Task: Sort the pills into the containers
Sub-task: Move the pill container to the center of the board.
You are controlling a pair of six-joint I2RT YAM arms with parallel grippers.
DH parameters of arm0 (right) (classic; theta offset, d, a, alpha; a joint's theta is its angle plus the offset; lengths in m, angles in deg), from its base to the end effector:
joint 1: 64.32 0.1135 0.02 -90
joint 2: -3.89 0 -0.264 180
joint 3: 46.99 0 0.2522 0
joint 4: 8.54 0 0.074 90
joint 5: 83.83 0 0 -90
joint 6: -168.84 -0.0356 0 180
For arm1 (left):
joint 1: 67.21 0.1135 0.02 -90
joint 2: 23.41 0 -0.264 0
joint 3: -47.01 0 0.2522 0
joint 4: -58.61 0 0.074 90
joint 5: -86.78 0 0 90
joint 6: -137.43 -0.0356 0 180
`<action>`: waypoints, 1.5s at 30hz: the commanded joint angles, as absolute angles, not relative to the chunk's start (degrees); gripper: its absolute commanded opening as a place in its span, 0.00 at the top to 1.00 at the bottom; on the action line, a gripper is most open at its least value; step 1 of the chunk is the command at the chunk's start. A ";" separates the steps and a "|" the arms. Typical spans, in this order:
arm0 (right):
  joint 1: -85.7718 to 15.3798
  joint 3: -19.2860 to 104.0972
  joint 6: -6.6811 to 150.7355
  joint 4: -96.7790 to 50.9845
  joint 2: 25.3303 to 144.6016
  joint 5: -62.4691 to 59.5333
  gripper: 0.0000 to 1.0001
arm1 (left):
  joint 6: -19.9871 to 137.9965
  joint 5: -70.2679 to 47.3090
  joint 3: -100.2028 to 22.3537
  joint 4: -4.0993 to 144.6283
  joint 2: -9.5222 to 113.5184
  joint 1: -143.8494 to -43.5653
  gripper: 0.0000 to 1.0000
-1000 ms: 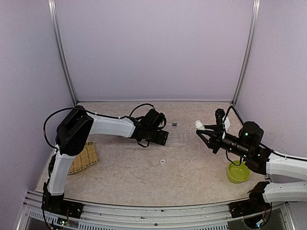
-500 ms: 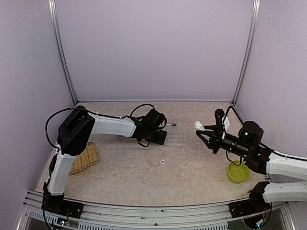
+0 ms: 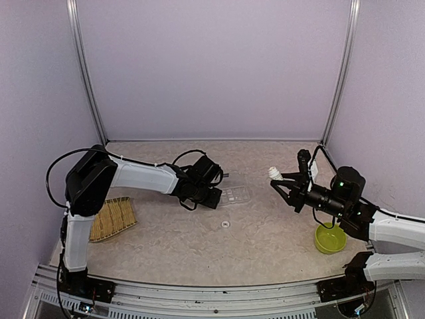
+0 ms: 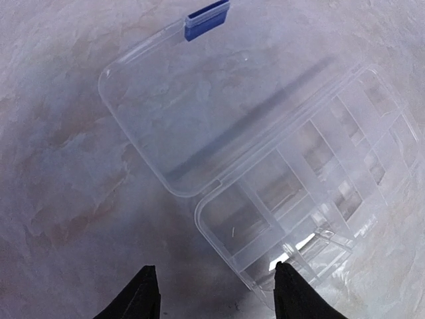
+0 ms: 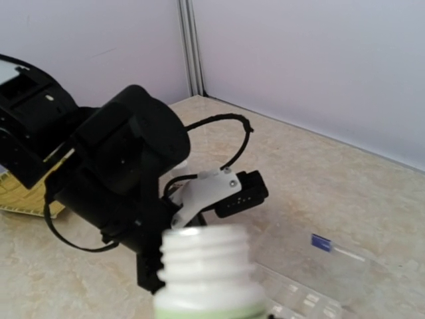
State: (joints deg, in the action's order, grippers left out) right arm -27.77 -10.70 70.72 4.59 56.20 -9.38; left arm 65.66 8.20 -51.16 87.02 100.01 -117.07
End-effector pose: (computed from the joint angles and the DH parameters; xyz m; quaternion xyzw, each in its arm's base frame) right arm 0.1623 0.1322 0.2474 -0.2667 0.6732 0.3501 0.5942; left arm 0.3007 -0.3456 0.1386 0.2278 0.9181 -0.0954 0.3100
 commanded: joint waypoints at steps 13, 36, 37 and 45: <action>-28.29 -9.72 70.52 6.68 57.48 -14.07 0.95 | 65.93 6.83 -41.71 97.28 88.92 -119.46 0.47; -28.22 -8.83 70.84 9.80 64.74 -21.62 0.95 | 65.57 13.92 -33.12 103.35 80.92 -118.05 0.44; -28.21 -8.59 70.84 9.98 65.24 -21.99 0.94 | 65.59 14.00 -32.97 103.31 80.79 -117.87 0.44; -27.68 -7.42 71.30 10.04 67.89 -23.11 0.93 | 65.83 15.35 -31.87 104.18 80.79 -117.55 0.43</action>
